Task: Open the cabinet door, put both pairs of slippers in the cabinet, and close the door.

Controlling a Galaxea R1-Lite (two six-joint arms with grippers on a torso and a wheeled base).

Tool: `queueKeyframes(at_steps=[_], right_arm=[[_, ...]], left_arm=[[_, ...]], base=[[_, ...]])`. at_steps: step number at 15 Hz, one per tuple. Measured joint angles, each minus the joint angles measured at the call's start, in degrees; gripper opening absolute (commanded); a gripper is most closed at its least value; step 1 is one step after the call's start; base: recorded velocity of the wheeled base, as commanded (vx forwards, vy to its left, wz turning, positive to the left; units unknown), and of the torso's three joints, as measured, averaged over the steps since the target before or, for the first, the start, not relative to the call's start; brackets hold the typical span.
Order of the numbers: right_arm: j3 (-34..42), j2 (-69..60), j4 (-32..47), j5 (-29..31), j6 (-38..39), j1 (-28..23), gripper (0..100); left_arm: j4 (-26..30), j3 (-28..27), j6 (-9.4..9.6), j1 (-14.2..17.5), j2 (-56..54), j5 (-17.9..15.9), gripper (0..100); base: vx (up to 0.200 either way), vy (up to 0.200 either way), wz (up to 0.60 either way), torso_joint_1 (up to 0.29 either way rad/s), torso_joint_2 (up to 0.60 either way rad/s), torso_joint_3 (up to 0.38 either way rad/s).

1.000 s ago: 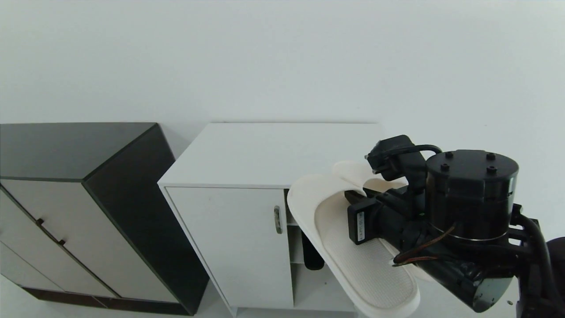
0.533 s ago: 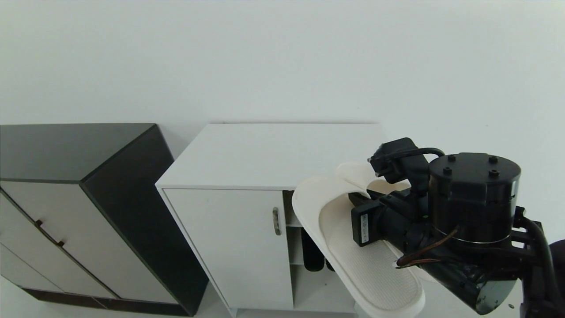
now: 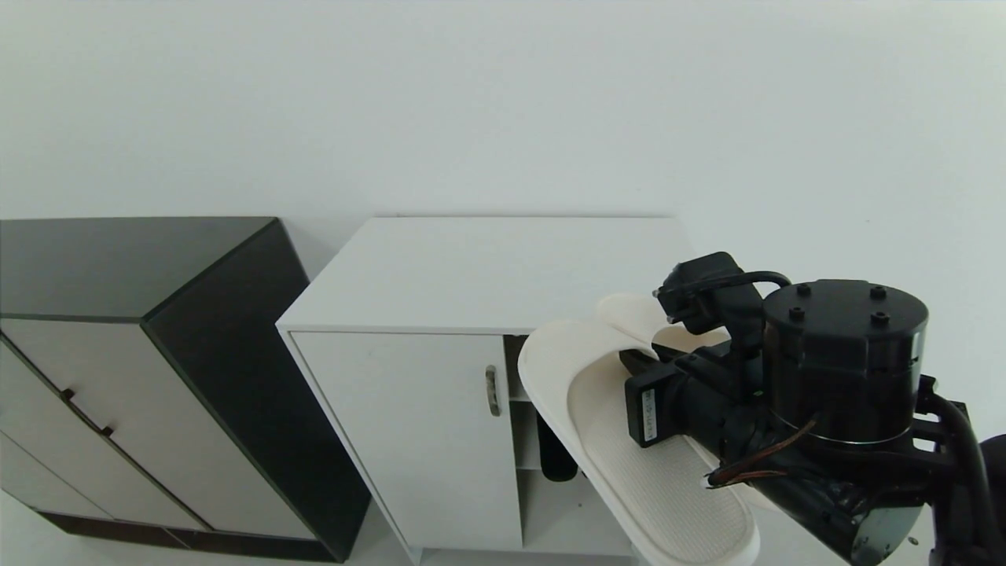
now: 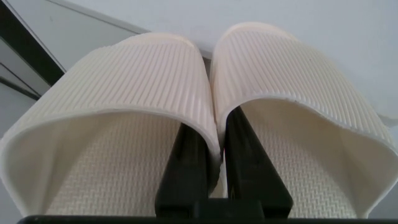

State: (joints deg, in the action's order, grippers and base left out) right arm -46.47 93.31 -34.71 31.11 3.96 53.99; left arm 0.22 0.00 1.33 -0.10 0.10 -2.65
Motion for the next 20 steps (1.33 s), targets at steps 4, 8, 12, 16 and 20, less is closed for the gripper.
queueKeyframes(at_steps=[4,8,12,16,20], right_arm=[[0.0,-0.1,0.0,0.0,0.0,0.1,0],[0.0,-0.4,0.0,0.0,0.0,0.2,0],[0.0,-0.4,0.0,0.0,0.0,0.2,0],[0.0,-0.5,0.1,0.1,0.0,0.5,0],[0.0,-0.4,0.0,0.1,0.0,0.6,0]], left_arm=[[0.0,0.0,-0.02,0.0,0.0,0.0,0],[0.0,0.0,-0.02,0.0,0.0,0.0,0],[0.0,0.0,-0.02,0.0,0.0,0.0,0],[0.0,0.0,-0.02,0.0,0.0,0.0,0],[0.0,0.0,-0.11,0.0,0.0,0.0,0]], base=[[0.0,0.0,0.0,-0.201,0.5,0.299],[0.0,0.0,0.0,-0.205,0.52,0.312],[0.0,0.0,0.0,-0.184,0.5,0.321],[0.0,0.0,0.0,-0.152,0.48,0.322],[0.0,0.0,0.0,-0.121,0.47,0.339]])
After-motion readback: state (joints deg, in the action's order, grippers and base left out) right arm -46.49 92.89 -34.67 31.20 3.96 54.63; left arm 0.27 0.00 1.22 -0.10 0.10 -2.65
